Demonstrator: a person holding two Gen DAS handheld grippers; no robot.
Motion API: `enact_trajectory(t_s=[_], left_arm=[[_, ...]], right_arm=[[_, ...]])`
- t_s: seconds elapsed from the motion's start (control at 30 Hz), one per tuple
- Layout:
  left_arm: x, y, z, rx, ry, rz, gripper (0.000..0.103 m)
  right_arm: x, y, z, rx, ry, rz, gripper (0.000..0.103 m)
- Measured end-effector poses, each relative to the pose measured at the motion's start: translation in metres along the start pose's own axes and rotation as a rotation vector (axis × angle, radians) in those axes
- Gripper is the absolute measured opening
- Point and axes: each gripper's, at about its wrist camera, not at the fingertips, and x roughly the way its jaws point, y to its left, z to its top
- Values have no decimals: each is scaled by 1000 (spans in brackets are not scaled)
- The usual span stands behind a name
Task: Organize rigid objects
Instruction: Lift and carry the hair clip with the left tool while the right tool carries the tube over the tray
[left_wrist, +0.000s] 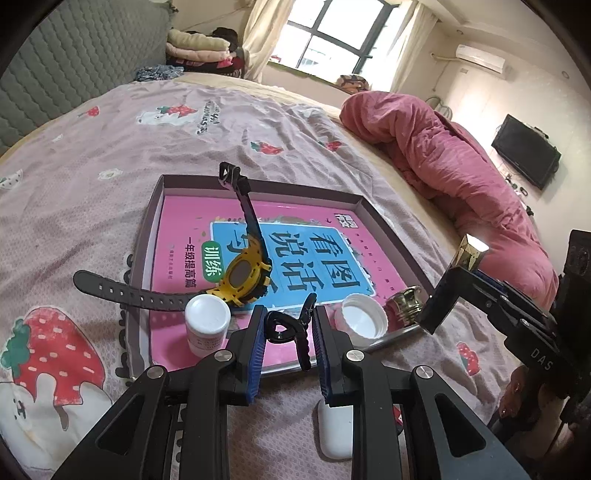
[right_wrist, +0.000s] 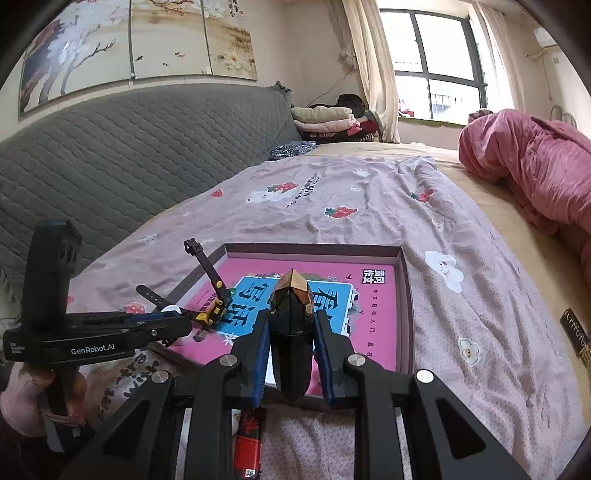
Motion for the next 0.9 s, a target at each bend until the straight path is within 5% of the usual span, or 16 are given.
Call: enact_trajectory(t_s=[0.5, 0.9], left_arm=[[7, 6, 2, -8, 0, 23, 25], [19, 8, 3, -2, 16, 46, 25]], right_arm=[[12, 14, -2, -100, 9, -52, 24], [27, 43, -13, -297, 34, -134, 24]])
